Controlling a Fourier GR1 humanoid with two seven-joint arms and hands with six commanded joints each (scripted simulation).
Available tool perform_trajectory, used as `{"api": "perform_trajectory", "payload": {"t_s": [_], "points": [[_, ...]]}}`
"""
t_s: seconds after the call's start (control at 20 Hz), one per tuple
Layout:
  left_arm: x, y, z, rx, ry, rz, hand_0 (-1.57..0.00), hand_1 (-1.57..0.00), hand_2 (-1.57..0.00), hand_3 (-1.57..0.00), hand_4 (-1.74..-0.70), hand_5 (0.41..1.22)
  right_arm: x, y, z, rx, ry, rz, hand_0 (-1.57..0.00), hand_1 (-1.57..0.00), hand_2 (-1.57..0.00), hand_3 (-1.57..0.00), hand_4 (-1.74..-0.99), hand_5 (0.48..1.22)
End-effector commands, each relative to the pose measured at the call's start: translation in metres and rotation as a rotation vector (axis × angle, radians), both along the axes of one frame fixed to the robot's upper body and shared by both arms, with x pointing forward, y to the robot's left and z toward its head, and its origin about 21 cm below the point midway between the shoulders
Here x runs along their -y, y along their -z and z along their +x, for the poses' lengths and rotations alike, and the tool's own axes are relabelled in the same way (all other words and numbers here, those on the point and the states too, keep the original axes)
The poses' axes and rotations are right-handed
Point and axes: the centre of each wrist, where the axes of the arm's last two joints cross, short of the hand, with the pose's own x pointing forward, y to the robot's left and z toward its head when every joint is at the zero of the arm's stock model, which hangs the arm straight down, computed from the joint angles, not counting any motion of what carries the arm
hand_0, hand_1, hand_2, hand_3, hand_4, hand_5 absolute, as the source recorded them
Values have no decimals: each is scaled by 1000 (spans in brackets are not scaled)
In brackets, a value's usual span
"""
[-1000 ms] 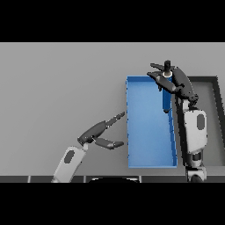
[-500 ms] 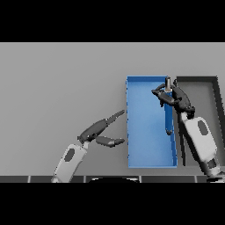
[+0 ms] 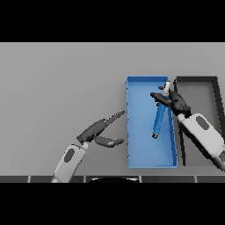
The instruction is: Pick up the blue pipe and place it into the blue bin.
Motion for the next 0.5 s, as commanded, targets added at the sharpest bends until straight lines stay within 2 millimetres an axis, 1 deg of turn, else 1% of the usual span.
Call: {"api": "perform_trajectory", "payload": {"t_s": [0.0, 0.1, 0.2, 0.3, 0.4, 0.45], "points": [[2, 0, -2, -2, 2, 1, 1, 1, 1, 1, -924, 494, -3, -4, -2, 18, -70, -96, -354, -335, -323, -95, -1279, 1010], [2, 0, -2, -5, -3, 0, 1, 1, 1, 1, -926, 496, -2, -3, -2, 12, -115, -142, -227, -214, -206, -60, -1233, 913], [1, 1, -4, -9, 1, 3, 1, 1, 1, 1, -927, 496, -3, -1, -3, -13, -186, -207, -145, -137, -132, -38, -1205, 837], [1, 0, -2, -9, -7, 7, 1, 1, 1, 1, -930, 496, -4, 1, -1, -27, -222, -247, -92, -87, -84, -24, -1175, 788], [0, 1, -2, -10, -6, 5, 1, 1, 1, 1, -930, 496, -4, 3, -2, -35, -235, -261, -59, -55, -53, -15, -1144, 759], [3, -2, -2, -7, -1, -1, 1, 1, 1, 1, -931, 496, -3, 2, -4, -40, -246, -270, -47, -44, -42, -12, -1125, 747]]}}
